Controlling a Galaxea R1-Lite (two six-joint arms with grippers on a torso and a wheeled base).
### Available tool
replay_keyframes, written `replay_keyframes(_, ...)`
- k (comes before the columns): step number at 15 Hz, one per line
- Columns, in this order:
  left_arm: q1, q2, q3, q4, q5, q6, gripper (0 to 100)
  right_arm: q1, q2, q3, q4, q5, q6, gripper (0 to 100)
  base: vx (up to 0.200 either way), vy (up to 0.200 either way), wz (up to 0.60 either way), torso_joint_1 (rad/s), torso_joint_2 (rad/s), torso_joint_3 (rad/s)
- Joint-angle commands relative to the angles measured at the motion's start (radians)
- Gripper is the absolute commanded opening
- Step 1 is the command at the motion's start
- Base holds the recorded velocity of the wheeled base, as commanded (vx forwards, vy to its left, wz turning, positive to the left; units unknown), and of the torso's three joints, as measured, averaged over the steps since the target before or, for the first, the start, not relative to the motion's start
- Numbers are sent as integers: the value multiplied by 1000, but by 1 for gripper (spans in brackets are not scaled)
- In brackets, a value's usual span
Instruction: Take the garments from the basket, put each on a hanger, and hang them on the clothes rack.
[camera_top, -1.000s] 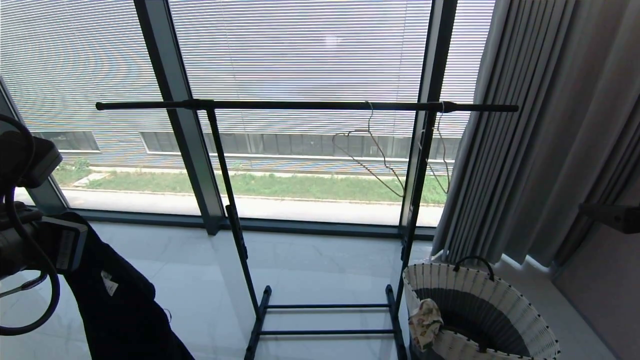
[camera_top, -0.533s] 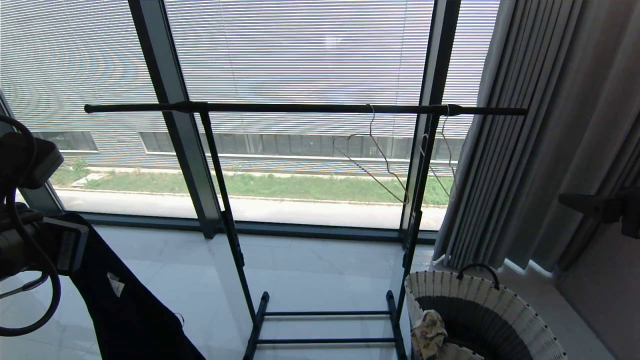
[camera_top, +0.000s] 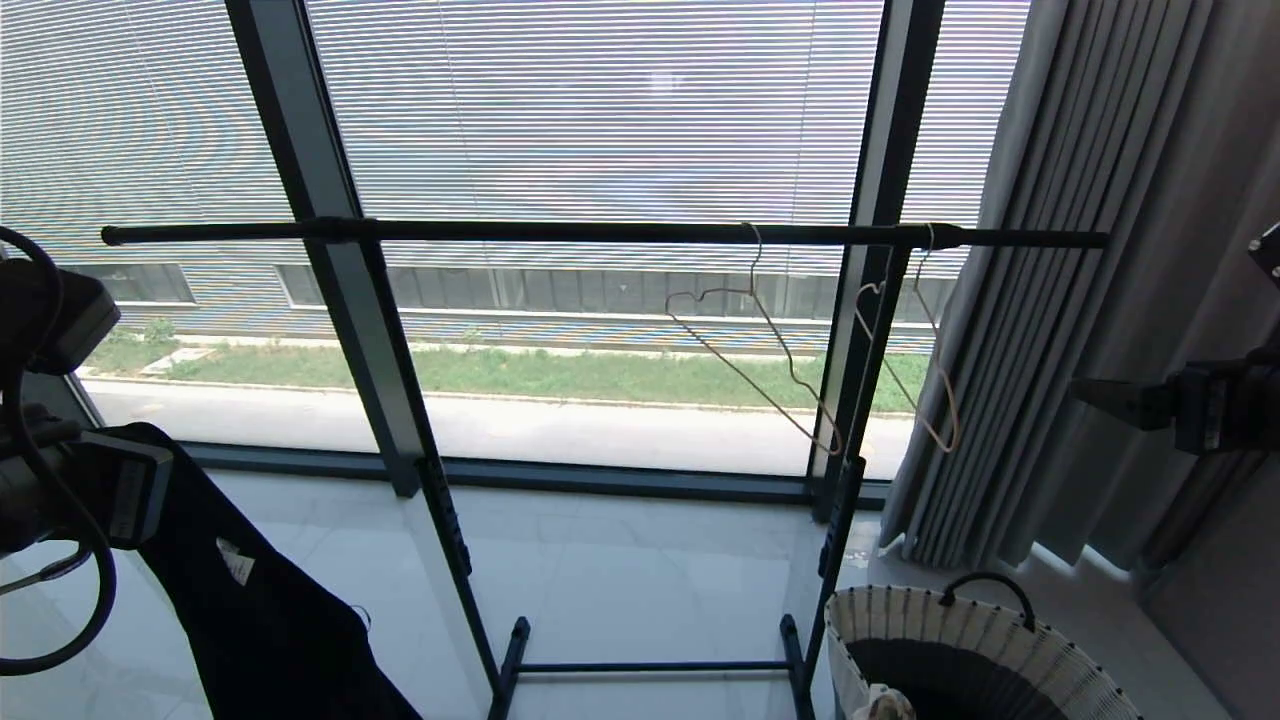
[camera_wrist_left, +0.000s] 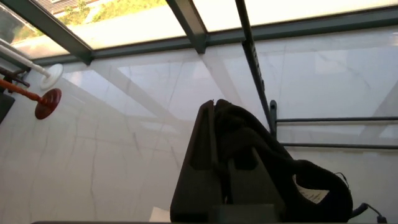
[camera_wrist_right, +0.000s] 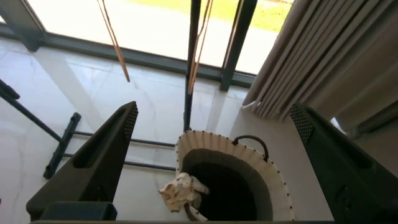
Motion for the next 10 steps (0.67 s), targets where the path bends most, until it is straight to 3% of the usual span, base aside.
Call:
replay_keyframes(1, -1, 0, -1, 0, 0, 1, 0, 1, 54, -2, -1, -4, -1, 100, 200, 0, 0, 2, 7, 7)
replay_keyframes(10, -25, -8, -4, 0, -30, 7, 0, -8, 293, -174, -2, -2, 7, 100, 200, 0, 0, 4, 4, 1)
